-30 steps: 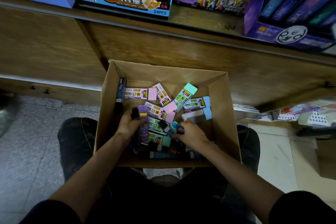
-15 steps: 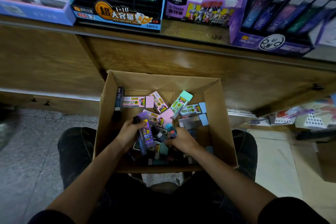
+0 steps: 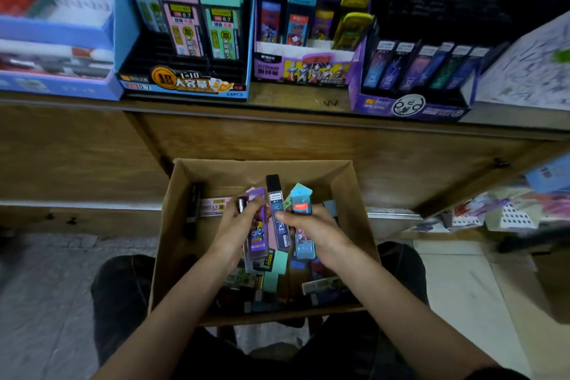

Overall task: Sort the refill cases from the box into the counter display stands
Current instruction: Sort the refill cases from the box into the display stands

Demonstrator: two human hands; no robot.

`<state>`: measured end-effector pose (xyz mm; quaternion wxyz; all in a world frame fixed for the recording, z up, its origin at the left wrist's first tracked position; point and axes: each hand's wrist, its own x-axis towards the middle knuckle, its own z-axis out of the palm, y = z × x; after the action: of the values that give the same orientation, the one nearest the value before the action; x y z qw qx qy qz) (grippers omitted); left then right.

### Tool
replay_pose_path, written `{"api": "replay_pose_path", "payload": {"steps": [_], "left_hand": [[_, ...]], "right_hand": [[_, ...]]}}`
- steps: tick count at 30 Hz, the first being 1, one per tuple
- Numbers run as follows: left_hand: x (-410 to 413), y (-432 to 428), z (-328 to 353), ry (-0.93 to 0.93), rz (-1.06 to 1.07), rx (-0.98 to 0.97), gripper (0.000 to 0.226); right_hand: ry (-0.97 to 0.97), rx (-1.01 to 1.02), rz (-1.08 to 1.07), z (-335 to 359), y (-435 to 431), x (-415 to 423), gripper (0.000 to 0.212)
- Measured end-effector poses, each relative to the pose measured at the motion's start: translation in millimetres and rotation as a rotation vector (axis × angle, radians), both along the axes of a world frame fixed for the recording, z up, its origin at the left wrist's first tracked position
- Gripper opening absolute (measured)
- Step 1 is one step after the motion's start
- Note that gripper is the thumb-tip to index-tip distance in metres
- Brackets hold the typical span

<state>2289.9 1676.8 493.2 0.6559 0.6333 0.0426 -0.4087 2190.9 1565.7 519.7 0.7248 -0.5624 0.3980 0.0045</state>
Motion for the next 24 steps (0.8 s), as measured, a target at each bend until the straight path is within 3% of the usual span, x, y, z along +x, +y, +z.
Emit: {"api": "replay_pose_path", "payload": {"steps": [4, 9, 11, 14, 17, 24], "left_hand": [[-2.6, -7.7, 23.1, -0.132, -0.038, -0.051, 0.066], [3.7, -18.9, 47.0, -0.246, -0.038, -0.126, 0.056], [5.7, -25.0, 60.2, -0.321, -0.025, -0.172, 0.052], [11.2, -31.9, 81.7, -0.397, 0.021, -0.215, 0.044], [23.4, -35.7, 104.8, -0.468, 0.024, -0.235, 0.036], [54.7, -40.0, 156.7, -0.630, 0.062, -0.322, 0.026]], "right_hand": [[-0.072, 0.039, -0.005, 21.6, -5.6, -0.5, 0.021], [-0.125, -0.050, 0.059, 42.8, -16.7, 0.3, 0.022], [-0.165, -0.045, -0.006, 52.9, -19.5, 3.6, 0.021], [-0.224, -0.140, -0.058, 70.7, -26.9, 10.6, 0.042], [-0.343, -0.348, -0.046, 94.2, -39.1, 14.9, 0.022], [-0.502, -0.686, 0.018, 154.7, -64.7, 29.9, 0.018]]}}
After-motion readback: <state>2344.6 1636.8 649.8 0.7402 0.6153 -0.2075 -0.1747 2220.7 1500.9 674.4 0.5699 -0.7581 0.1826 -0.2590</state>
